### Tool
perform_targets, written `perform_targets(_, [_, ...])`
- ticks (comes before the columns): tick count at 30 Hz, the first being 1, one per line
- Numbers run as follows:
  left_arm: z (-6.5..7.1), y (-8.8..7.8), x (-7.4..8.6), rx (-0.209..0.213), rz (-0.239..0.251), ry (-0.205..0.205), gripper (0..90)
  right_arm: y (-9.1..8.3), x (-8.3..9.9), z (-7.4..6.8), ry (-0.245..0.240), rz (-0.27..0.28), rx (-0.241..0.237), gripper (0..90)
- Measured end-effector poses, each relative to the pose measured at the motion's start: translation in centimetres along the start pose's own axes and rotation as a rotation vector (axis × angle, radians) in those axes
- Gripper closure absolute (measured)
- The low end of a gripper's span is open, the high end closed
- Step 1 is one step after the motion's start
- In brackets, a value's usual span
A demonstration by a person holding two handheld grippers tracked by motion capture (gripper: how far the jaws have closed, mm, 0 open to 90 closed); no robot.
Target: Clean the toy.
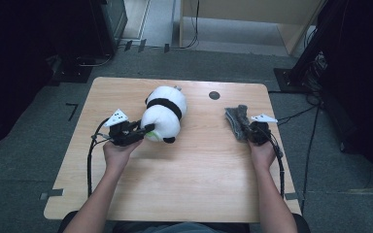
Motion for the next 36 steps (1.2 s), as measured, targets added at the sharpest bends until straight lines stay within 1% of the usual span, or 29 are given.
perform_targets(1, [0.0,0.0,0.0,0.0,-0.001,0.0,59.7,-0.2,-0.1,-0.1,0.016,-0.008,-0.009,81.9])
perform_targets(3, [-0.1,0.0,0.0,-0.001,0.0,-0.004,59.8,-0.5,-0.3,-0.2,0.028,-0.015,-0.025,82.5])
perform_targets(5, [-0.1,0.0,0.0,-0.002,0.0,-0.004,59.7,-1.0,-0.7,-0.6,0.054,-0.01,-0.051,82.6])
perform_targets(7, [-0.1,-0.1,0.0,-0.004,0.0,-0.004,59.7,-1.6,-1.1,-1.3,0.058,0.001,-0.082,82.6])
perform_targets(8, [-0.1,0.0,0.0,-0.005,0.0,-0.004,59.7,-1.8,-1.3,-1.6,0.056,0.004,-0.091,82.6])
perform_targets(9, [-0.1,0.0,0.0,-0.005,0.0,-0.004,59.8,-1.8,-1.3,-1.6,0.056,0.004,-0.091,82.6])
perform_targets(10, [-0.1,0.0,-0.1,-0.006,0.001,-0.004,59.7,-2.6,-1.6,-2.7,0.044,0.015,-0.124,82.6])
perform_targets(14, [-0.1,0.1,-0.1,-0.01,0.001,-0.005,59.8,-3.4,-1.9,-4.7,0.013,0.017,-0.171,82.5])
perform_targets(18, [-0.1,0.4,-0.1,-0.017,0.006,-0.011,59.8,-4.2,-2.1,-7.0,-0.015,0.007,-0.24,82.5])
perform_targets(20, [-0.1,0.5,-0.1,-0.024,0.007,-0.012,59.8,-4.6,-2.3,-8.0,-0.028,0.005,-0.261,82.5])
perform_targets(23, [0.2,0.6,-0.2,-0.028,0.008,0.007,59.8,-5.6,-2.6,-9.9,-0.045,0.01,-0.316,82.5])
perform_targets(26, [0.4,0.7,-0.3,-0.025,0.012,0.008,59.8,-6.7,-3.2,-11.7,-0.081,0.033,-0.349,82.5])
perform_targets(28, [0.6,0.7,-0.4,-0.033,0.016,0.021,59.9,-7.6,-3.5,-13.1,-0.105,0.046,-0.376,82.4])
perform_targets(29, [0.7,0.7,-0.5,-0.038,0.021,0.028,59.9,-7.9,-3.7,-13.5,-0.111,0.053,-0.382,82.4])
perform_targets(33, [1.4,0.2,-1.5,-0.051,0.067,0.069,60.0,-9.5,-4.3,-15.9,-0.138,0.08,-0.443,82.4])
perform_targets(34, [1.5,0.2,-1.7,-0.05,0.073,0.067,60.0,-9.9,-4.4,-16.5,-0.146,0.09,-0.454,82.4])
perform_targets(36, [1.6,0.3,-1.7,-0.051,0.071,0.068,60.0,-10.5,-4.6,-17.5,-0.159,0.098,-0.477,82.4])
Point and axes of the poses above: each handheld gripper's, and its own axes: y roughly forward along the jaws, x roughly out of its underside, z roughly to its right, the point moved 8 cm from there along y, roughly forward along the jaws, and after that the axes turned 15 degrees about y, right-handed, at the moved point
